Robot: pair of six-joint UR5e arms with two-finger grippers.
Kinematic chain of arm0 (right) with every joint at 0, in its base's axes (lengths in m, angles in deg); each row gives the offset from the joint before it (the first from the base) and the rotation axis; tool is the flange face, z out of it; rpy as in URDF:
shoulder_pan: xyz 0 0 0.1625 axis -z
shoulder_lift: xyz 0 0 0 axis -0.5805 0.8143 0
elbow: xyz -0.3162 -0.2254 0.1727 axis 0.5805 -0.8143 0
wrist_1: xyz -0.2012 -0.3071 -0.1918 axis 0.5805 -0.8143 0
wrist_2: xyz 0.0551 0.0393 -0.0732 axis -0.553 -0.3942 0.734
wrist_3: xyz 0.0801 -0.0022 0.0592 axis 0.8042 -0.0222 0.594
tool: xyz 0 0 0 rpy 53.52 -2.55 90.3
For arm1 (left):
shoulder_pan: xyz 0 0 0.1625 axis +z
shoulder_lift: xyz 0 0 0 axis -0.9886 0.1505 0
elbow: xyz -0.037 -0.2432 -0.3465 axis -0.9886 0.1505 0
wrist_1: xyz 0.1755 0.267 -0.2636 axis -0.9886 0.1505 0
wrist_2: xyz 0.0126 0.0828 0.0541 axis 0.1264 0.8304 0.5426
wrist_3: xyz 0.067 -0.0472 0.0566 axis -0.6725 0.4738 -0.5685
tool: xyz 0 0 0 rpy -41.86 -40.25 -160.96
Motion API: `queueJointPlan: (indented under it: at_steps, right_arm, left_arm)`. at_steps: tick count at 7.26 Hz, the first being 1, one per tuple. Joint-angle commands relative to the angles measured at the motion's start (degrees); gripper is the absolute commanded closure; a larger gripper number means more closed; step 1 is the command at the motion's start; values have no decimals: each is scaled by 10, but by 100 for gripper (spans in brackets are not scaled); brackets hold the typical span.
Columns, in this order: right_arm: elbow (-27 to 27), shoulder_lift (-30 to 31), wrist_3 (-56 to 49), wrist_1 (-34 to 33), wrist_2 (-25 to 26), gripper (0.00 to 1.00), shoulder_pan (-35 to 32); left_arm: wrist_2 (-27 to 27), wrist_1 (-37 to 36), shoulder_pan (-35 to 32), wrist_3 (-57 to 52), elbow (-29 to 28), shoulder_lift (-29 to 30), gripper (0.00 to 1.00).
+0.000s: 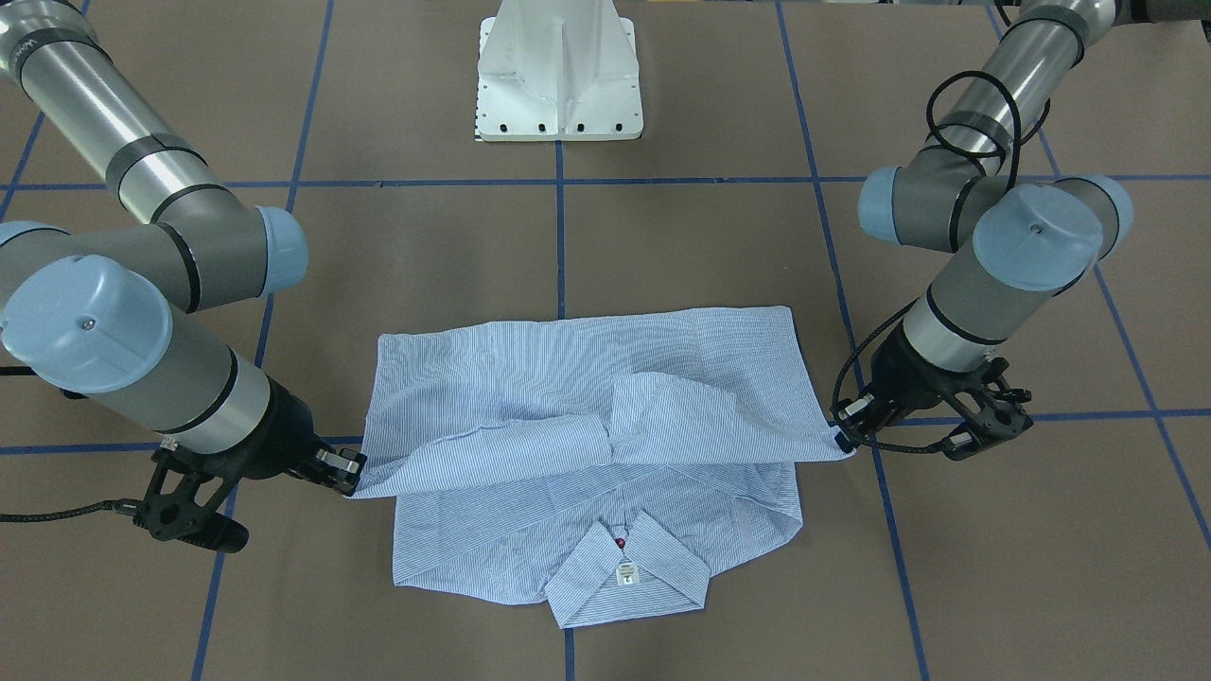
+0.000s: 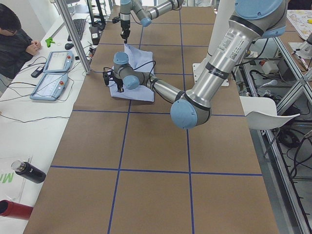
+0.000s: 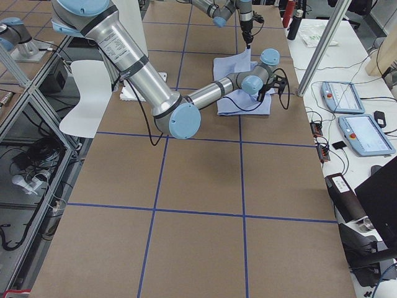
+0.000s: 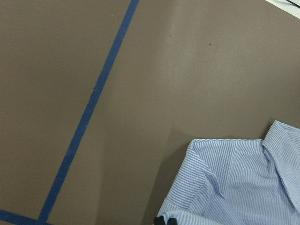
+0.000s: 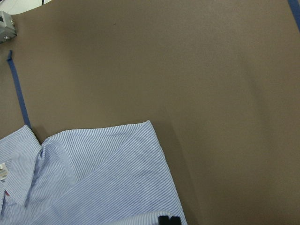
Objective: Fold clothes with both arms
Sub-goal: 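Carry the hem with both grippers up to the shoulders beside the collar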
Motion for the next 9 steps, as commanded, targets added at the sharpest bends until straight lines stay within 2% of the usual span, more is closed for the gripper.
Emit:
queueJointPlan:
  at_steps: [1, 9]
  right_arm:
    - [-5, -1, 0, 2, 0, 100, 1]
    - [-47, -33, -1, 3, 1, 100, -1]
  left_arm:
    - [2, 1, 0, 11, -15, 13, 100]
    - [2, 41, -21, 12, -59, 16, 100]
